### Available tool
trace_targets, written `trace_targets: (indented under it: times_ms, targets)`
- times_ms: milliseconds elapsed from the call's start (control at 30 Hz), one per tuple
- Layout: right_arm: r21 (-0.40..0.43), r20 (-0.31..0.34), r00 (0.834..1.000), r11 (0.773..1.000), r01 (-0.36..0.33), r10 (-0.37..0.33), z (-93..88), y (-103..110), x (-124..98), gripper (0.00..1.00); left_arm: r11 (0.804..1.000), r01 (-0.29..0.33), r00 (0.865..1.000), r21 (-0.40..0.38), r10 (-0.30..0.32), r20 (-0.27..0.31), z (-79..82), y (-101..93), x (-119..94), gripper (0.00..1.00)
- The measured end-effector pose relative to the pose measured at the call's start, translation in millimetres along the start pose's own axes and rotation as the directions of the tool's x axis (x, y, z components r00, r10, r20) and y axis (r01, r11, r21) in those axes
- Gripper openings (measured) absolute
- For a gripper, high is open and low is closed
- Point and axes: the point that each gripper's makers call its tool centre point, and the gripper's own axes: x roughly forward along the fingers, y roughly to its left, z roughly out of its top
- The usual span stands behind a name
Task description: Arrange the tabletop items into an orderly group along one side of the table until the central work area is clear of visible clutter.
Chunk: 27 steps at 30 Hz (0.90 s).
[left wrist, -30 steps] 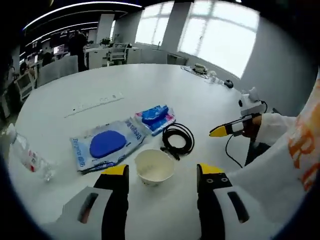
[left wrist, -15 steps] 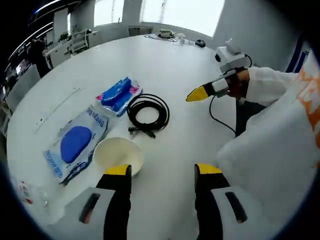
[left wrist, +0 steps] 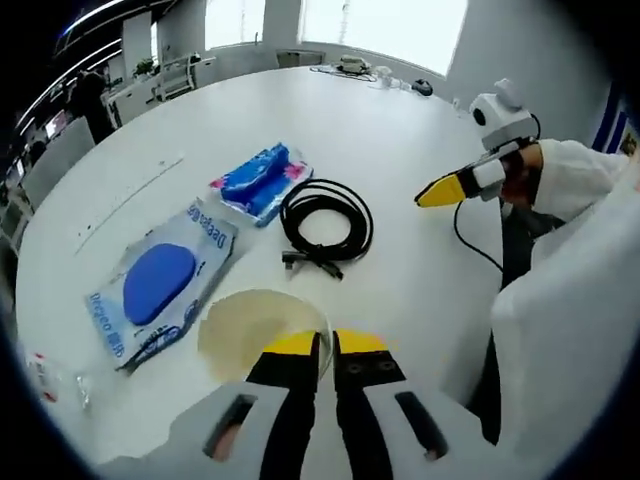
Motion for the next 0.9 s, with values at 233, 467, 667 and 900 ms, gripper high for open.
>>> trace_targets:
  times_ms: [233, 467, 667, 900]
  targets:
    - [0.015, -0.003, 1.0, 1.0, 0.01, -0.01, -2.8, -3.4, -0.7, 0.28, 0.996, -0.072, 0.996, 0.045, 0.07, 0.05, 2.7, 19.1, -21.4, 0.0]
    - [0.009, -0.002, 1.0, 1.0, 0.003, -0.003, -2.6, -1.5, 0.6, 0.28, 0.982, -0.184, 0.982, 0.032, 0.183, 0.034, -18.9, 63.1, -53.6, 0.0]
    - [0.003, -0.009, 1.0, 1.0, -0.001, 0.001, -3.1, -0.1, 2.4, 0.28, 0.956, -0.29, 0.957, 0.054, 0.289, 0.031, -18.8, 121.6, -83.3, 0.0]
    - [-0.004, 0.001, 1.0, 1.0, -0.011, 0.011, 2.4, 2.2, 2.3, 0.28, 0.933, -0.344, 0.939, 0.103, 0.344, 0.015, -17.4, 170.3, -95.1, 0.0]
